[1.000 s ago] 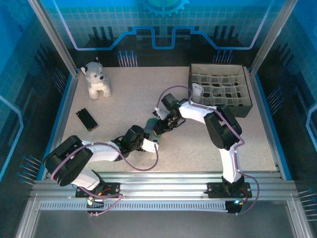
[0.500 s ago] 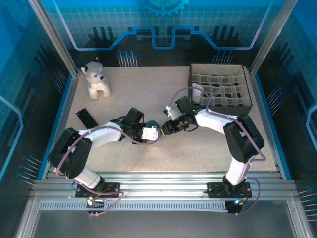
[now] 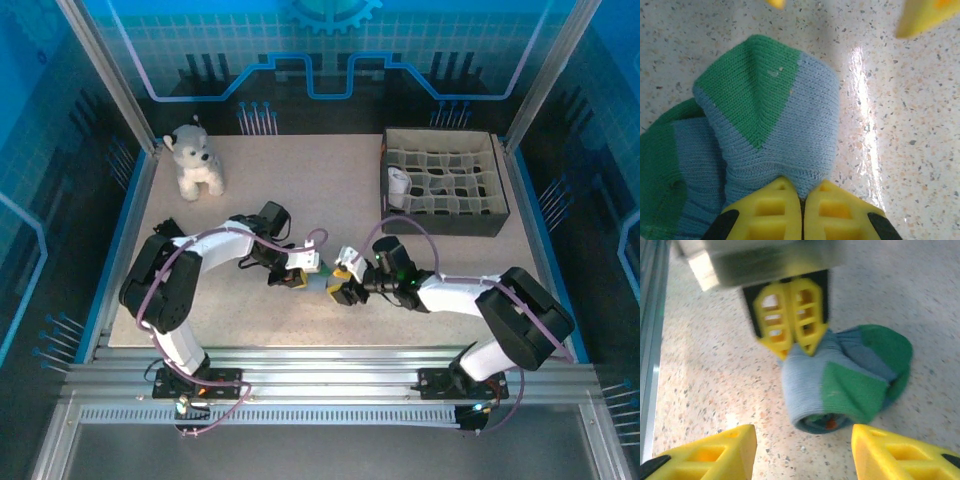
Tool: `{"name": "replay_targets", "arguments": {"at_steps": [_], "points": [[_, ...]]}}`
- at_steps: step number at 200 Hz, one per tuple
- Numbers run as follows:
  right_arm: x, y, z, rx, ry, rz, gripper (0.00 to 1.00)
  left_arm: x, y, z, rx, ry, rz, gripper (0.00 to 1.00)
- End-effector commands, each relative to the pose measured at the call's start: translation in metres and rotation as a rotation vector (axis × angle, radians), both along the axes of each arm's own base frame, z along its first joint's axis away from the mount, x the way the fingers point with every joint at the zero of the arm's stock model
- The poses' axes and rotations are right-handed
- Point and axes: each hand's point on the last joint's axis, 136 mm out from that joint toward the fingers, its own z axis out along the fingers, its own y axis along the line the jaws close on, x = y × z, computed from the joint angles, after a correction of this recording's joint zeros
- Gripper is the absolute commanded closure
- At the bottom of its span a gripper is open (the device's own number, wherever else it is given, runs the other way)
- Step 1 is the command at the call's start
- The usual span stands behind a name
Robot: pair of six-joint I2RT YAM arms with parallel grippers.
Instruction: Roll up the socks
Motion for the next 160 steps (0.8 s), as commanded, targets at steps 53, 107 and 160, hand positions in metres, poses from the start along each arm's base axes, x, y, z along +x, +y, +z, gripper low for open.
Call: {"name": "replay_targets", "arguments": {"at_steps": [53,107,160], "points": [[-0.002,0.036,0.015,0.002,-0.355,0.17,0.37,-0.031,0.009,-0.006,0.021,0.236,0.011,1.0],[0.002,0.04,-0.008,-0.042,-0.284,0.169,0.31,-0.028,0.009,-0.004,0.01,0.249,0.022,1.0],[0.001,0.046,-0.031,-0.08,-0.217,0.158,0.32,-0.025,0.008,0.0,-0.002,0.263,0.036,1.0]]}}
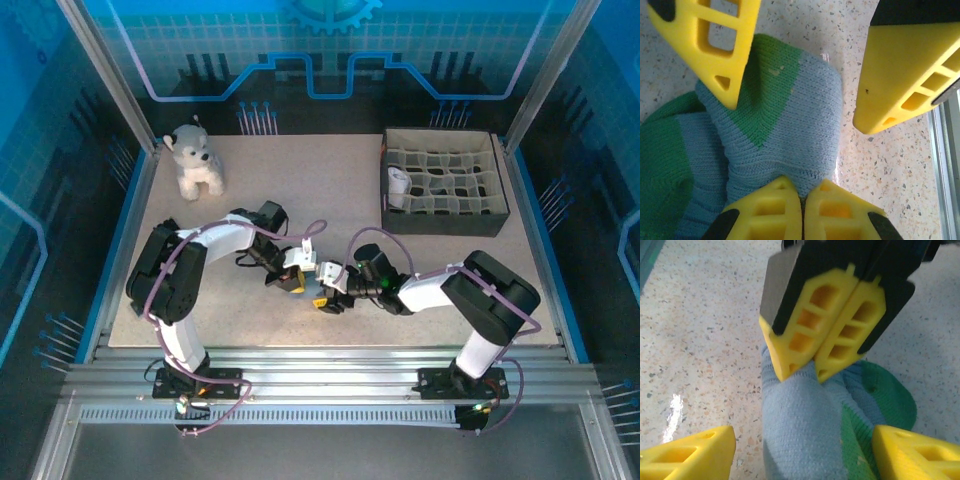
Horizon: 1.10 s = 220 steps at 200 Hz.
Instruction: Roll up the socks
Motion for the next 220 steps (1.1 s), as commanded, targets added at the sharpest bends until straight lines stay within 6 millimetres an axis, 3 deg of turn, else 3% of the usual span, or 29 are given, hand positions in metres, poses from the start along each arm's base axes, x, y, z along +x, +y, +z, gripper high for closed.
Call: {"name": "replay_targets", "arguments": {"at_steps": [1,55,137,156,173,208,220], "points": [[-0.002,0.011,-0.003,-0.006,0.003,0.004,0.32,-0.01,0.003,-0.002,0.013,0.086,0.01,1.0],[-0.011,0.012,-0.014,-0.032,0.04,-0.004,0.51,-0.005,0.001,-0.003,0.025,0.108,0.057,1.0],[-0.008,0.014,-0.022,-0.124,0.252,-0.066,0.9,0.008,0.002,0.0,0.062,0.124,0.231,0.99],[-0.008,0.013,-0.022,-0.122,0.313,-0.072,0.95,0.007,0.002,0.001,0.057,0.12,0.251,0.93],[-0.012,0.009,-0.026,-0.146,0.4,-0.076,1.0,0.006,0.002,0.004,0.026,0.084,0.278,0.8],[-0.012,0.002,-0.03,-0.189,0.53,-0.098,1.0,0.014,0.004,0.024,-0.061,-0.003,0.364,0.6],[-0.011,0.0,-0.031,-0.203,0.569,-0.105,1.0,0.018,0.006,0.033,-0.084,-0.019,0.401,0.57]]}}
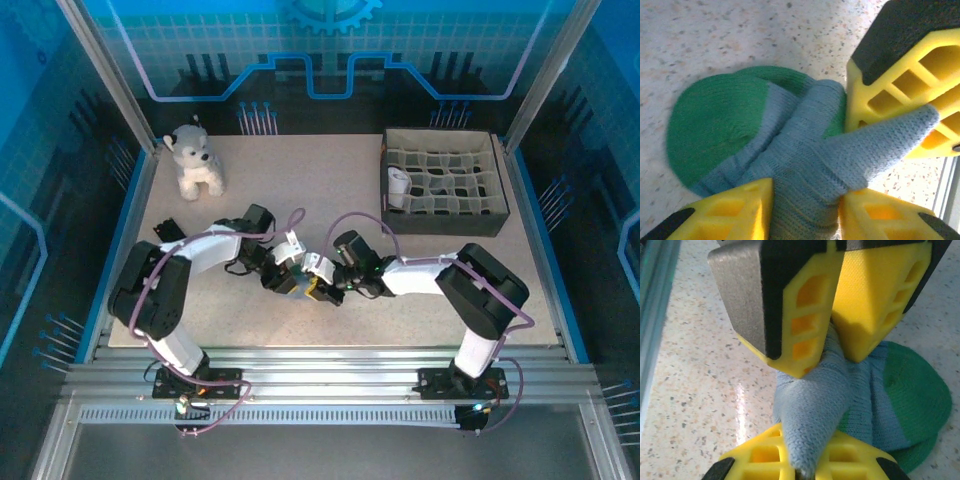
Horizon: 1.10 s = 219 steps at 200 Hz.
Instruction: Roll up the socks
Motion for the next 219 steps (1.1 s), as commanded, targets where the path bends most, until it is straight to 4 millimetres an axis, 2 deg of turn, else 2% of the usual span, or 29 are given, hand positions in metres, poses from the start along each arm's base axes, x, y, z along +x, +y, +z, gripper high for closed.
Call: {"name": "replay_targets", "arguments": {"at_steps": [1,6,11,36,71,92,136,173,219], "points": [[-0.008,-0.023,-0.031,-0.124,0.263,-0.099,1.0,0.008,-0.017,0.035,-0.134,-0.133,-0.018,0.57],[-0.01,-0.028,-0.035,-0.142,0.29,-0.107,1.0,0.01,-0.016,0.039,-0.139,-0.142,0.001,0.57],[-0.003,-0.023,-0.029,-0.137,0.289,-0.11,1.0,0.013,-0.014,0.043,-0.145,-0.146,0.021,0.57],[0.0,-0.028,-0.034,-0.185,0.359,-0.129,1.0,0.018,-0.007,0.061,-0.171,-0.161,0.104,0.57],[0.001,-0.03,-0.04,-0.222,0.403,-0.143,1.0,0.013,-0.001,0.071,-0.19,-0.194,0.182,0.57],[0.001,-0.031,-0.045,-0.245,0.432,-0.155,1.0,0.01,0.005,0.063,-0.173,-0.185,0.25,0.58],[0.003,-0.03,-0.048,-0.267,0.494,-0.17,1.0,0.006,0.01,0.043,-0.115,-0.119,0.278,0.58],[0.006,-0.028,-0.044,-0.259,0.504,-0.169,1.0,0.002,0.002,0.031,-0.128,-0.066,0.203,0.58],[0.006,-0.029,-0.042,-0.252,0.524,-0.163,1.0,0.01,-0.002,0.019,-0.078,0.009,0.205,0.63]]}}
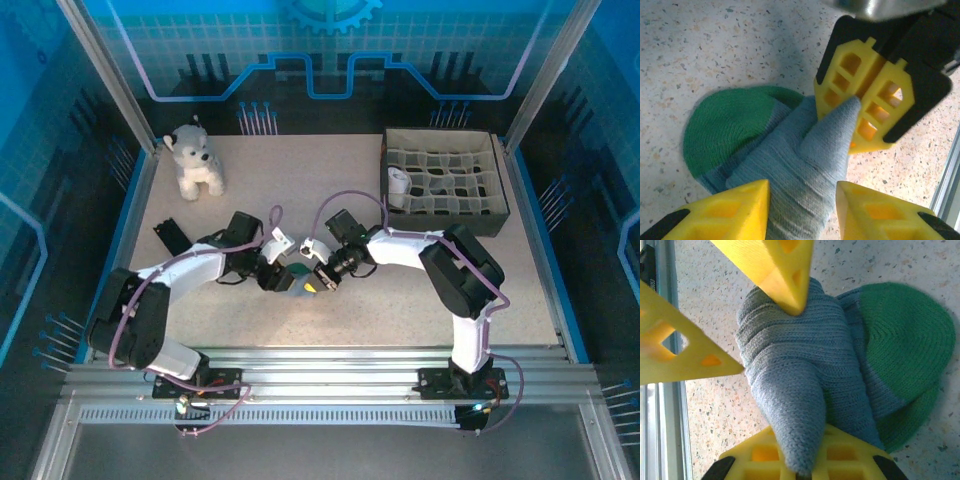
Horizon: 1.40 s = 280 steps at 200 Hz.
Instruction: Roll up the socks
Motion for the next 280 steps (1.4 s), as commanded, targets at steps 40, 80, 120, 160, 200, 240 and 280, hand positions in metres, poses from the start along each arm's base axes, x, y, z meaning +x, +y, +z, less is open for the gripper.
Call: {"name": "replay_targets", "arguments": {"at_steps": [40,80,120,160,200,240,280], "points": [[-0.006,-0.029,-0.029,-0.103,0.12,-0.067,1.0,-0.001,-0.01,-0.009,0.019,0.121,-0.038,0.7],[-0.003,-0.031,-0.03,-0.085,0.129,-0.091,1.0,-0.007,-0.009,-0.017,0.031,0.159,-0.042,0.75],[0.007,-0.035,-0.027,-0.052,0.12,-0.161,0.87,-0.003,-0.002,-0.027,0.097,0.251,0.054,0.8],[0.019,-0.041,-0.02,-0.051,0.063,-0.242,0.66,0.0,0.006,-0.032,0.162,0.299,0.145,0.85],[0.034,-0.05,0.0,-0.051,-0.004,-0.356,0.58,0.014,0.003,-0.022,0.157,0.305,0.278,0.85],[0.045,-0.063,0.027,-0.053,-0.009,-0.531,0.54,0.017,-0.005,-0.022,0.178,0.325,0.37,0.86],[0.038,-0.079,0.044,-0.058,0.123,-0.755,0.53,0.015,-0.009,-0.025,0.215,0.328,0.474,0.86]]}}
